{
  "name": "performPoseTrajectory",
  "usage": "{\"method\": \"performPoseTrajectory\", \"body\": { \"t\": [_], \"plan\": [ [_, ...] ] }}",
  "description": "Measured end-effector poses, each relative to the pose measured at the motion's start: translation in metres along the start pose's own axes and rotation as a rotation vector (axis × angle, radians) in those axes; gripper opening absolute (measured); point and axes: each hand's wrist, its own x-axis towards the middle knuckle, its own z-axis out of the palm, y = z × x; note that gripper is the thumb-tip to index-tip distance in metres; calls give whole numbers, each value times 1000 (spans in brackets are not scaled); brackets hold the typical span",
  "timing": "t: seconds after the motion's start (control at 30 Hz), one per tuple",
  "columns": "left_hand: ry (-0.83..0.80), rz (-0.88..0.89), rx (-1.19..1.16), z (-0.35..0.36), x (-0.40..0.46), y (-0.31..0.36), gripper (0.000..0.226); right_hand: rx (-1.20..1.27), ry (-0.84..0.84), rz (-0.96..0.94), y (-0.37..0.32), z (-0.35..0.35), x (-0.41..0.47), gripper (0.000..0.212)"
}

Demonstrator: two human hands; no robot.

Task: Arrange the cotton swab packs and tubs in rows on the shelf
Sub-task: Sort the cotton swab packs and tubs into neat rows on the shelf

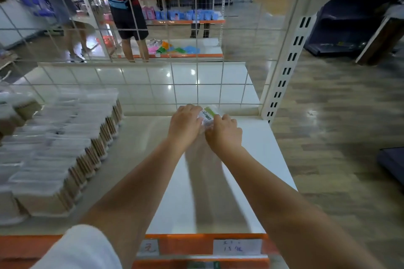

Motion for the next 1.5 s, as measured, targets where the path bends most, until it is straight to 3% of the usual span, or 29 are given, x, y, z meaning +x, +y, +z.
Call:
{"method": "performPoseTrajectory", "body": {
  "t": [0.17,0.43,0.5,0.67,0.77,0.9,1.0,1.17,1.23,1.5],
  "plan": [
    [-113,-93,-12,2,14,-9,42,-34,59,-2,-1,6,15,44],
    [-314,-214,-77,-4,25,-5,47,115,-123,180,3,22,35,74],
    [-307,-207,-111,-6,26,-6,50,144,-85,150,7,22,32,74],
    [-311,-256,-261,-8,22,-14,30,197,36,63,20,13,13,77],
    [-247,-300,-506,-11,5,-17,22,227,92,-9,29,7,-4,72],
    [-125,-401,-936,-20,-28,-19,33,368,106,-62,36,-7,-29,64],
    [-101,-481,-1179,-32,-51,-17,27,416,105,-91,35,-16,-50,56],
    [-10,-420,-1282,-56,-87,-9,21,595,291,-250,14,-30,-81,28],
    [50,-428,-1281,-62,-97,-5,20,663,326,-328,0,-36,-92,27],
    [150,-447,-1382,-62,-133,1,33,704,50,-321,-38,-30,-115,38]
  ]
}}
